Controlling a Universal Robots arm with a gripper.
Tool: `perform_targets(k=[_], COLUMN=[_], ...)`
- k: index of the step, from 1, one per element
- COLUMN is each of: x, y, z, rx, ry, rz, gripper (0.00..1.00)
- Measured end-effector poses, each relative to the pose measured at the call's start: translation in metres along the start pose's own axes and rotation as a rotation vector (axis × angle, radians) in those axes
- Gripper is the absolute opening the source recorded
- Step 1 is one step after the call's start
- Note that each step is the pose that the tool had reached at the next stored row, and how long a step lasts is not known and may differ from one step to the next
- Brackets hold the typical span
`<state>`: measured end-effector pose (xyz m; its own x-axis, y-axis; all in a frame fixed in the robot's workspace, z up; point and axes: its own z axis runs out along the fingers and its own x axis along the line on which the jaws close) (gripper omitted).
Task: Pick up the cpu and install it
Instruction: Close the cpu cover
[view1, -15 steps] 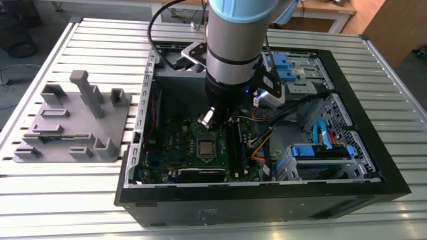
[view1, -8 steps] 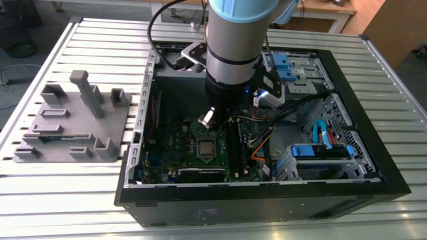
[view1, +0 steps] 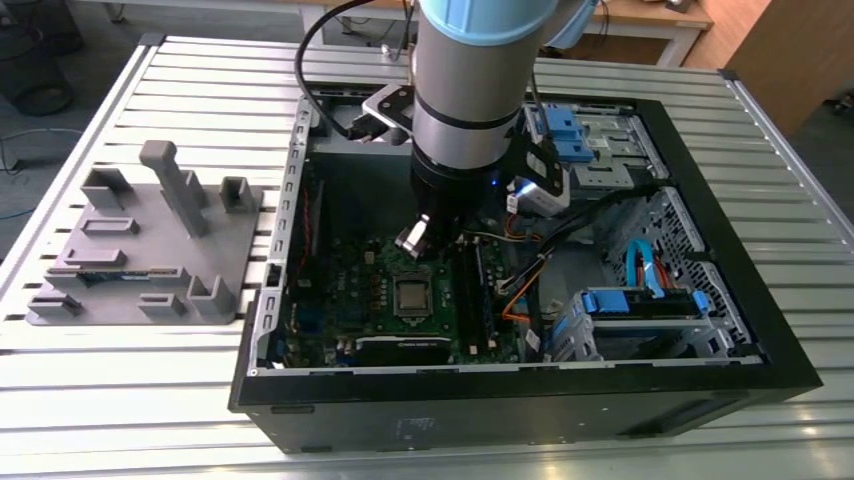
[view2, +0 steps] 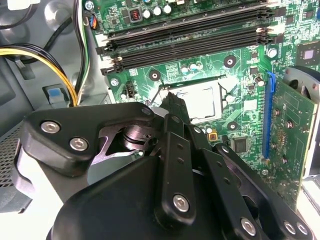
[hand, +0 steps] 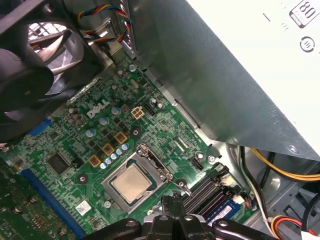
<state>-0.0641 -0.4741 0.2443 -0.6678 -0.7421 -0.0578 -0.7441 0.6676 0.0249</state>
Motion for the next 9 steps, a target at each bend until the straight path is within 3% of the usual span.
perform_targets(k=[4,5,9], x=[0.0,0.0,0.0], y=[0.0001,0.0001,0.0], z=[0.0003,0.0003,0.0003], rx=[-0.0009,-0.0005,0.0001], ry=[0.0286,0.0319,0.033], rz=[0.001,0.001,0.001], gripper=[0.11,0.11,0.11])
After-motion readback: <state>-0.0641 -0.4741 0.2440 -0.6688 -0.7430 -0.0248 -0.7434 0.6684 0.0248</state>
